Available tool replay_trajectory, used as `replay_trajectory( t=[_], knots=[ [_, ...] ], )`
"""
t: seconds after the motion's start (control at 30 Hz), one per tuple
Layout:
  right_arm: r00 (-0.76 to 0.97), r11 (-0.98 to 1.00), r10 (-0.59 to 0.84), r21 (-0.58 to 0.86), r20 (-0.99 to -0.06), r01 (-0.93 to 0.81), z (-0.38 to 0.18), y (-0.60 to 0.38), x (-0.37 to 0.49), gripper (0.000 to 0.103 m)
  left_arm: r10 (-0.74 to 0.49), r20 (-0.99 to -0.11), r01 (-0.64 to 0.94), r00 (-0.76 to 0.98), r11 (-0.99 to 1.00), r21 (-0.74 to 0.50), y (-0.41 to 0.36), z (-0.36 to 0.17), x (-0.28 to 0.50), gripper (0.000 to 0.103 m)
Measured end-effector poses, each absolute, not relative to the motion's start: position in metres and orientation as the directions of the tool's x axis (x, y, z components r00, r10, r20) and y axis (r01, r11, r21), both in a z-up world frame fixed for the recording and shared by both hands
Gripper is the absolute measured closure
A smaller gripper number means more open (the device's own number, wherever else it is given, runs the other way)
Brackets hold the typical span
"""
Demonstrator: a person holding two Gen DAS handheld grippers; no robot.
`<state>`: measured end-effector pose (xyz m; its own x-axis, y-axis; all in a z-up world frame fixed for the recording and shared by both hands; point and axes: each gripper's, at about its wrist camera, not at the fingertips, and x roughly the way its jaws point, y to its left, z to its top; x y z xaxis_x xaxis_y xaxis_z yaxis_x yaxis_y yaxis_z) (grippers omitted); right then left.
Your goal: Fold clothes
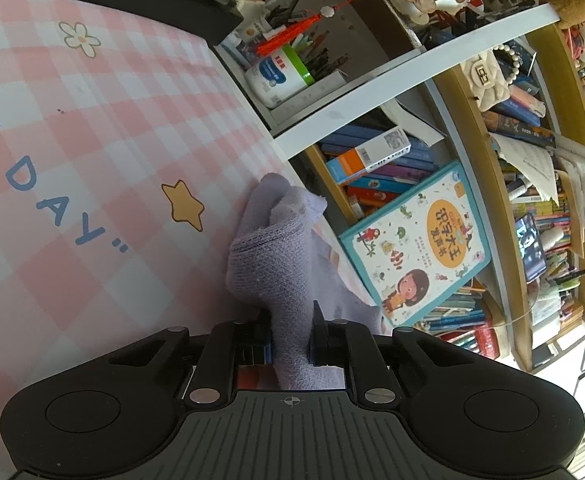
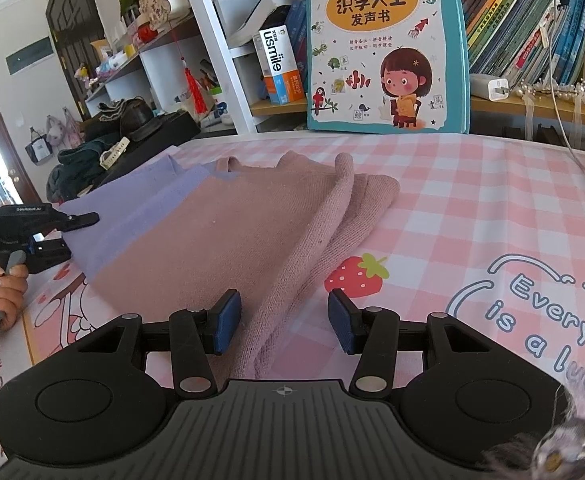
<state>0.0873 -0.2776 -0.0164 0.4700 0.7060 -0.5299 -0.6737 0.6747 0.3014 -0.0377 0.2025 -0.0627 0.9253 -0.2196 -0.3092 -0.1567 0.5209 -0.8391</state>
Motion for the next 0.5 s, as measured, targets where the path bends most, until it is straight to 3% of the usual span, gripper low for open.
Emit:
replay_trajectory(
  t=[0.5],
  knots=[
    [0.472,0.677,0.702,0.293,-0.533,-0.675,-0.015,-0.278,0.086,0.057,-0.259,-0.323,-0.156,0.91,0.508,-0.847,0.209,-0.062,-0.026,0.086]
  ],
)
